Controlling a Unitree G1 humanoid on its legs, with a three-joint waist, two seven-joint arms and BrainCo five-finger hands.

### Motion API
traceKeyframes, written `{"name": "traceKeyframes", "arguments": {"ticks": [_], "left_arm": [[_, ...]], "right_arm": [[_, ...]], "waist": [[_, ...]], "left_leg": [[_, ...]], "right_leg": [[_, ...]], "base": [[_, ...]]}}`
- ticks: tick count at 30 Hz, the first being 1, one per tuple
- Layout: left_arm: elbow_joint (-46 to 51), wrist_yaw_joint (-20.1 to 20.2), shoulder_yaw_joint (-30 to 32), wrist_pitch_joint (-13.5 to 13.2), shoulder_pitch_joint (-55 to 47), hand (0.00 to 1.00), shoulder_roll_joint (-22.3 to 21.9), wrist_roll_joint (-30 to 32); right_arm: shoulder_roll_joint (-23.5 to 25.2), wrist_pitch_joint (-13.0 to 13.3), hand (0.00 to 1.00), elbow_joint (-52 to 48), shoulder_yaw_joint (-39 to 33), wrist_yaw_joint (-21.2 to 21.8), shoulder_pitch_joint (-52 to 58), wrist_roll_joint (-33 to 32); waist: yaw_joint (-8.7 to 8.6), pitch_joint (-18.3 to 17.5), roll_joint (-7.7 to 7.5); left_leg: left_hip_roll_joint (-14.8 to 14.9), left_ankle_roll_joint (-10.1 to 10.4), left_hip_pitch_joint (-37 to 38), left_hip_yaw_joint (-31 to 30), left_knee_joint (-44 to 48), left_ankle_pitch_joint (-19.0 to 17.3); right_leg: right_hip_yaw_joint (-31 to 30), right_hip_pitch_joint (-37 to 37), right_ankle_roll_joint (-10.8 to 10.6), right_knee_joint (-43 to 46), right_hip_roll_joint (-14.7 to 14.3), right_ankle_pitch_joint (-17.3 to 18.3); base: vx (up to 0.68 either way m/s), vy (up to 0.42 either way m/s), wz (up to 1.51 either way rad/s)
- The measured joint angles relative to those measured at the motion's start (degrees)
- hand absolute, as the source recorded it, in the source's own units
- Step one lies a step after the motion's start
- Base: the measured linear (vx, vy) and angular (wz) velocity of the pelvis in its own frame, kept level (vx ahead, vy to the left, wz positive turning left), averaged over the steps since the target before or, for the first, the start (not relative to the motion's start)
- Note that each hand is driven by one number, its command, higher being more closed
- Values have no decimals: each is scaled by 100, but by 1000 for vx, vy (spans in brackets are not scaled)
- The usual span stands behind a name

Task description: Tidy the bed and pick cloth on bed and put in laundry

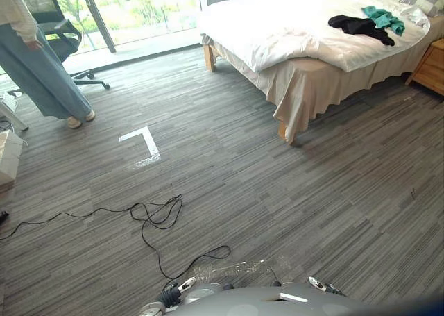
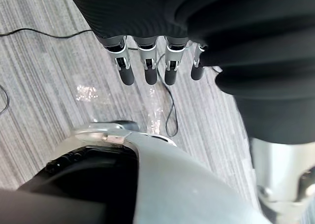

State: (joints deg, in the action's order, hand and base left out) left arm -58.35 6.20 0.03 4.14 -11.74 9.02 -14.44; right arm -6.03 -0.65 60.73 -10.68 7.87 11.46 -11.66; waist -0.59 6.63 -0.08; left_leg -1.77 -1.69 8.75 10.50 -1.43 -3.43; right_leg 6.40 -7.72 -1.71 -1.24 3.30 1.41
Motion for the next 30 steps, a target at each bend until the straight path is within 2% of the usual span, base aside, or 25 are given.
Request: {"name": "traceKeyframes", "arguments": {"ticks": [5, 8, 11, 18, 19, 23, 26, 28, 30], "left_arm": [[-140, 97, -1, -62, 64, 0, 15, 9], [-144, 91, -1, -112, 96, 0, 31, 53], [-144, -51, -2, -228, 98, 0, 39, 58], [-143, -302, -36, -220, 126, 0, 30, 227], [-142, -302, -39, -220, 165, 0, 30, 225], [-142, -371, -150, -210, 270, 0, 77, 264], [-142, -420, -224, -209, 373, 0, 147, 263], [-142, -420, -227, -208, 384, 0, 201, 263], [-143, -420, -227, -204, 377, 0, 225, 274]], "right_arm": [[29, -4, 0, 58, -83, 23, 2, 1], [52, 1, 0, 104, -129, 47, -32, -1], [78, 40, 0, 94, -129, 47, -50, 11], [97, 43, 0, 90, -194, 48, -49, -17], [102, 50, 0, 87, -208, 50, -47, -73], [137, 100, 0, -43, -210, 39, -62, -243], [161, 102, 0, -97, -201, 28, -130, -399], [246, 95, 0, -182, -200, 10, -180, -520], [264, 73, 0, -263, -202, -29, -227, -653]], "waist": [[0, -3, -15], [0, 31, -27], [7, 54, -60], [2, 79, -80], [-2, 105, -108], [-31, 277, -138], [-76, 483, -238], [-126, 554, -289], [-141, 677, -327]], "left_leg": [[7, -35, 239, 14, -255, 65], [8, 23, 290, 11, -259, 29], [18, 77, 336, 15, -263, -5], [35, 111, 329, 80, -267, -27], [41, 115, 315, 116, -266, -30], [19, 121, 210, 155, -236, -36], [-57, 97, 182, 187, -209, -41], [-79, -1, 97, 291, -29, -160], [-20, -27, 152, 470, 91, -309]], "right_leg": [[24, -194, 16, -235, -53, -47], [69, -268, -7, -292, -55, -32], [71, -304, -81, -281, -59, 16], [62, -251, -84, -224, -62, 48], [49, -153, -27, -65, -59, 124], [15, 429, -30, 942, 31, 595], [13, 736, -73, 1548, 160, 909], [52, 1019, -353, 2123, 291, 1136], [157, 1324, -460, 2859, 365, 1105]], "base": [[109, -5, -3], [58, -20, 1], [11, -8, 0], [-23, -21, -3], [-55, -24, -10], [-56, -15, -4], [-26, -4, -1], [-24, -14, -16], [-20, -10, -45]]}}
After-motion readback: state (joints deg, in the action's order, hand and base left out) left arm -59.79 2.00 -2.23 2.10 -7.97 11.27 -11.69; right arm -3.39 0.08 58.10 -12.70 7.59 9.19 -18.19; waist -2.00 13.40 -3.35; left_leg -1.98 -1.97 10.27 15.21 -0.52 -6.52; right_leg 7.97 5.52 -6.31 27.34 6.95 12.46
